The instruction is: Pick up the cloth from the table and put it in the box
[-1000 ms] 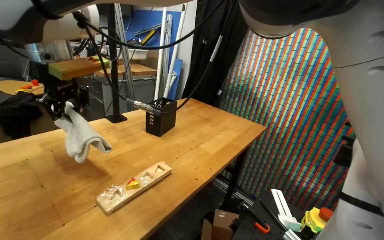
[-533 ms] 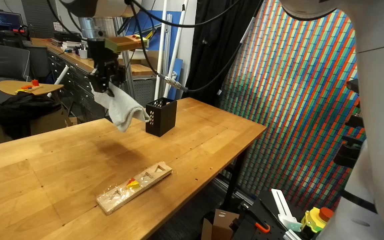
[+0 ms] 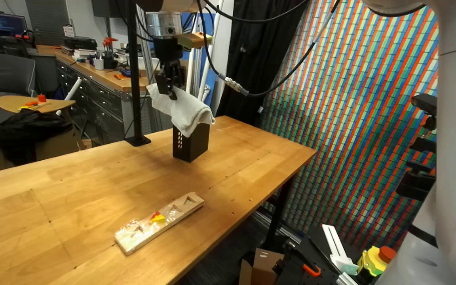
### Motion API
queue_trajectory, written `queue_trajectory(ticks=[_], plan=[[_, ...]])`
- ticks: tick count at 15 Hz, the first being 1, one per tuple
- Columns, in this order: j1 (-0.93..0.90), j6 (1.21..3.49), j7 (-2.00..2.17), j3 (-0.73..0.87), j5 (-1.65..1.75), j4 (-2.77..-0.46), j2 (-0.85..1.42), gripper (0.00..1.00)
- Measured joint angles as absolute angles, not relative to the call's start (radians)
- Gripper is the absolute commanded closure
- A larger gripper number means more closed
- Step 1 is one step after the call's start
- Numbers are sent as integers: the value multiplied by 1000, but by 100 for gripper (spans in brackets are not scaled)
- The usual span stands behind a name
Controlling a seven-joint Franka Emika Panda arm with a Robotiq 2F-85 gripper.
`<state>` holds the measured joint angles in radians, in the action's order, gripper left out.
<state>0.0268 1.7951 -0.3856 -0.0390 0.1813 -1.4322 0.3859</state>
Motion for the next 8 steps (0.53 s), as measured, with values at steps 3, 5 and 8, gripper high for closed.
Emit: queue_trajectory(ticks=[3,5,8], plan=[[65,1793,-453,-30,181,-1424,387,96],[88,1793,-492,-25,181,-1411,391,96],[117,1793,-537,-21,180,-1385,408,96]])
